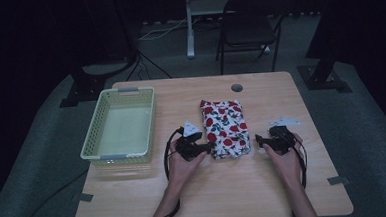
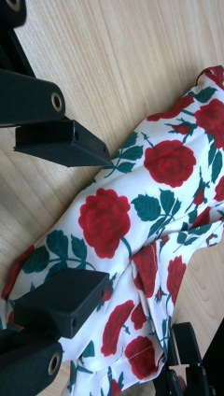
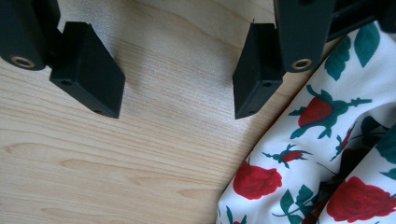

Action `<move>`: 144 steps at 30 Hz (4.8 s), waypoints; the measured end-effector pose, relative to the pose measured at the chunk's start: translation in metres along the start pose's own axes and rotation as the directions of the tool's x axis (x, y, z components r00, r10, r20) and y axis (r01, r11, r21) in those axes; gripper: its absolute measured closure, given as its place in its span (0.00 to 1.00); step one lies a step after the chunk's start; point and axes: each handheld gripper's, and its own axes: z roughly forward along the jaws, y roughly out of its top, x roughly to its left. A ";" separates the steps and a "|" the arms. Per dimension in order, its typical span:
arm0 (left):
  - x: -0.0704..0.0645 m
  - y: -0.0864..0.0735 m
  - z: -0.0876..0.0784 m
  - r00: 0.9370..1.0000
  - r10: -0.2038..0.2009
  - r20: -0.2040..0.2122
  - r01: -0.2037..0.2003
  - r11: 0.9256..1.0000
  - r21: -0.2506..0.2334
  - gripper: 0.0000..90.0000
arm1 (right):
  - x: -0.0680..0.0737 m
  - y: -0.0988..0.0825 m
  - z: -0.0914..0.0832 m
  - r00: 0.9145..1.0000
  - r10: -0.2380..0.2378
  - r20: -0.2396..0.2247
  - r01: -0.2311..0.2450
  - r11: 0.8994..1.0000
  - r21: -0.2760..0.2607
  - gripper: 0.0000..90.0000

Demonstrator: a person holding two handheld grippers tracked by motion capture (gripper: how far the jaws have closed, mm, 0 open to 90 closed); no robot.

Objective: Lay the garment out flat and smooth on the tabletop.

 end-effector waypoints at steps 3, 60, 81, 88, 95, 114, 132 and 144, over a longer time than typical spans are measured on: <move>-0.002 0.000 -0.002 1.000 0.009 0.002 -0.009 1.000 -0.012 0.43 | 0.000 0.000 0.000 1.000 0.000 0.000 0.000 1.000 0.000 0.36; -0.008 0.035 -0.017 1.000 0.003 0.022 -0.003 1.000 -0.030 0.45 | -0.002 0.000 0.001 1.000 0.020 0.007 -0.020 1.000 0.005 0.30; -0.011 0.054 -0.021 0.998 0.014 0.053 -0.014 1.000 -0.011 0.45 | -0.001 0.000 0.001 1.000 0.019 0.009 -0.019 1.000 0.005 0.30; -0.012 0.059 -0.019 0.997 -0.003 0.080 0.003 1.000 0.002 0.47 | -0.001 0.000 0.001 1.000 0.017 0.011 -0.017 1.000 0.006 0.30; -0.015 0.063 -0.014 0.993 -0.012 0.115 0.008 0.999 0.037 0.54 | -0.001 0.000 0.001 1.000 0.016 0.011 -0.016 1.000 0.007 0.30; -0.018 0.065 0.002 0.990 -0.045 0.133 0.035 0.996 0.079 0.57 | -0.001 0.000 0.001 1.000 0.016 0.011 -0.016 1.000 0.006 0.30; -0.013 0.062 0.019 0.987 -0.097 0.129 0.080 0.989 0.127 0.56 | -0.002 0.000 0.001 1.000 0.017 0.008 -0.017 1.000 0.005 0.30; -0.012 0.060 0.027 0.982 -0.119 0.148 0.098 0.985 0.146 0.55 | -0.002 0.000 0.001 1.000 0.016 0.008 -0.016 1.000 0.005 0.30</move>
